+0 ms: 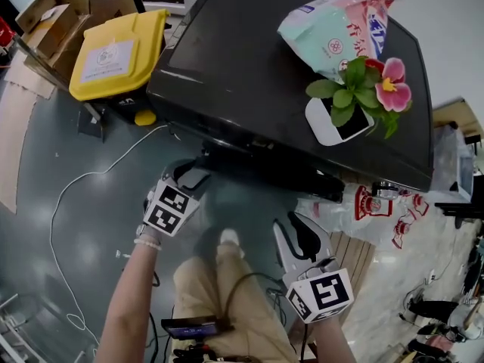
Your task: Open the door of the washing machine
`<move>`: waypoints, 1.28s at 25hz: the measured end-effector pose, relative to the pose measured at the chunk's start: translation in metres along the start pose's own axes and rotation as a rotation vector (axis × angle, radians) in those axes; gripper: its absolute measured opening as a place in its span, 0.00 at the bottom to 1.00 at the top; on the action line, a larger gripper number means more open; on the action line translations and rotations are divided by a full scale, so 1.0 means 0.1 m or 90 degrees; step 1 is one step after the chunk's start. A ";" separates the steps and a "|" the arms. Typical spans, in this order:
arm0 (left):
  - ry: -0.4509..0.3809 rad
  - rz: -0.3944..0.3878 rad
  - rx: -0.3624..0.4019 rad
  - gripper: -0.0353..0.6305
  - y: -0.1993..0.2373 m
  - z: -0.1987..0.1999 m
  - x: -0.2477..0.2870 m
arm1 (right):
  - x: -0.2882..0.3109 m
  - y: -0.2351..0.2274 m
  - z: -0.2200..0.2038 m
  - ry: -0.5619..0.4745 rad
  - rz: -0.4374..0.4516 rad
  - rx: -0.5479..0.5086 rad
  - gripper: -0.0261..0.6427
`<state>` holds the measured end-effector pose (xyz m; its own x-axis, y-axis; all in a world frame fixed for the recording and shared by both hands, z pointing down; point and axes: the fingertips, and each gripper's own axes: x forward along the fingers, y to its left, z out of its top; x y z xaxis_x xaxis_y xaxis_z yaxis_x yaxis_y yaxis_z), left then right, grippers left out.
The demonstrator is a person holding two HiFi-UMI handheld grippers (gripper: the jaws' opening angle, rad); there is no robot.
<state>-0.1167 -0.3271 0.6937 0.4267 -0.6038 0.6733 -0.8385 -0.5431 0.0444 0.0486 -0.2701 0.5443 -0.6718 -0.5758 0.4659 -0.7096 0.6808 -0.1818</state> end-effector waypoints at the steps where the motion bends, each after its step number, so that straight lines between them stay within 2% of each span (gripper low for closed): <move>1: 0.004 -0.003 0.002 0.33 -0.01 0.00 0.04 | 0.00 -0.01 -0.01 0.002 0.000 0.001 0.19; 10: 0.016 -0.024 0.032 0.29 -0.05 -0.01 0.11 | 0.06 -0.05 -0.05 0.007 0.008 0.008 0.19; 18: 0.026 -0.033 0.040 0.26 -0.07 -0.06 0.07 | 0.15 0.03 -0.06 0.018 0.018 0.003 0.19; 21: 0.031 -0.037 0.035 0.26 -0.07 -0.09 0.07 | 0.16 0.04 -0.06 0.029 0.016 -0.018 0.19; 25: 0.036 -0.032 0.027 0.26 -0.08 -0.12 0.05 | 0.17 0.08 -0.05 0.049 0.009 -0.086 0.19; 32: 0.049 -0.047 0.045 0.25 -0.15 -0.17 -0.02 | 0.22 0.14 -0.09 0.066 0.016 -0.101 0.19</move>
<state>-0.1101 -0.3079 0.7044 0.4566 -0.5161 0.7247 -0.7786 -0.6259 0.0448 0.0258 -0.2689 0.5599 -0.6576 -0.5130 0.5517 -0.6449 0.7619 -0.0603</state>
